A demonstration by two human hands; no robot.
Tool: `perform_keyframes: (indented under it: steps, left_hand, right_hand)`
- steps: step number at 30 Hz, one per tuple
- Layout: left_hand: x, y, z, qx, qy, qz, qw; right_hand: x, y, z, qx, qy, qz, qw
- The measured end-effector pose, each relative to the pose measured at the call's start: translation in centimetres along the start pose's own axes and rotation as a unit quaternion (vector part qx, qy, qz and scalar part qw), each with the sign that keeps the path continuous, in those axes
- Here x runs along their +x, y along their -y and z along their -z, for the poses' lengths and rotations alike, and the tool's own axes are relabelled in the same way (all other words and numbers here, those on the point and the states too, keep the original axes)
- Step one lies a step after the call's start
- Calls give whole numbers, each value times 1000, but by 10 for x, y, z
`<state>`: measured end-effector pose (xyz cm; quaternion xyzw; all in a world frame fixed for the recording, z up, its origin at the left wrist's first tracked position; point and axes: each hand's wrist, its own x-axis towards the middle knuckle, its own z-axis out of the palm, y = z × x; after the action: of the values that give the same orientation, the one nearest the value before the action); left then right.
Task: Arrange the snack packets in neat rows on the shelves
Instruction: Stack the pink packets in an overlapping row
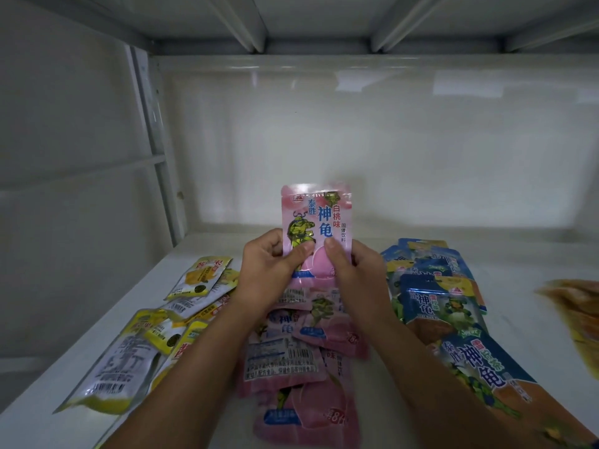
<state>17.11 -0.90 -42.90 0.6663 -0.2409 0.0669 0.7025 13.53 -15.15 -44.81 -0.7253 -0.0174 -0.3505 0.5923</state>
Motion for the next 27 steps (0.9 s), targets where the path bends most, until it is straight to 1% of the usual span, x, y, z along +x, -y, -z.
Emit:
perform_keyframes:
  steps: [3, 6, 7, 9, 11, 15, 20, 22, 24, 27]
  left_hand:
    - [-3, 0, 1, -19, 14, 9, 1000]
    - [0, -3, 6, -85, 24, 76, 993]
    - [0, -2, 6, -97, 27, 102, 990]
    - [1, -1, 8, -102, 21, 123, 987]
    - [3, 2, 9, -94, 30, 120, 988]
    - [4, 5, 9, -87, 29, 84, 992]
    - [4, 5, 8, -54, 15, 58, 997]
    - [5, 4, 8, -69, 7, 61, 996]
    - [5, 2, 8, -91, 6, 83, 992]
    - [6, 0, 10, -109, 29, 107, 988]
  right_hand:
    - [-2, 2, 0, 14, 2, -9, 1000]
    - [-3, 1, -1, -5, 20, -6, 1000]
    - [-3, 0, -2, -13, 22, -3, 1000]
    - [-3, -2, -3, -19, 20, -2, 1000]
    - [-3, -2, -5, -13, 22, -1, 1000]
    - [-4, -4, -6, 1, 19, 2, 1000]
    - [-4, -4, -6, 74, 67, -36, 994]
    - [-3, -6, -6, 59, 59, -32, 996]
    - [-2, -7, -5, 46, 47, -22, 998]
    - [-3, -1, -4, 88, 49, -25, 995]
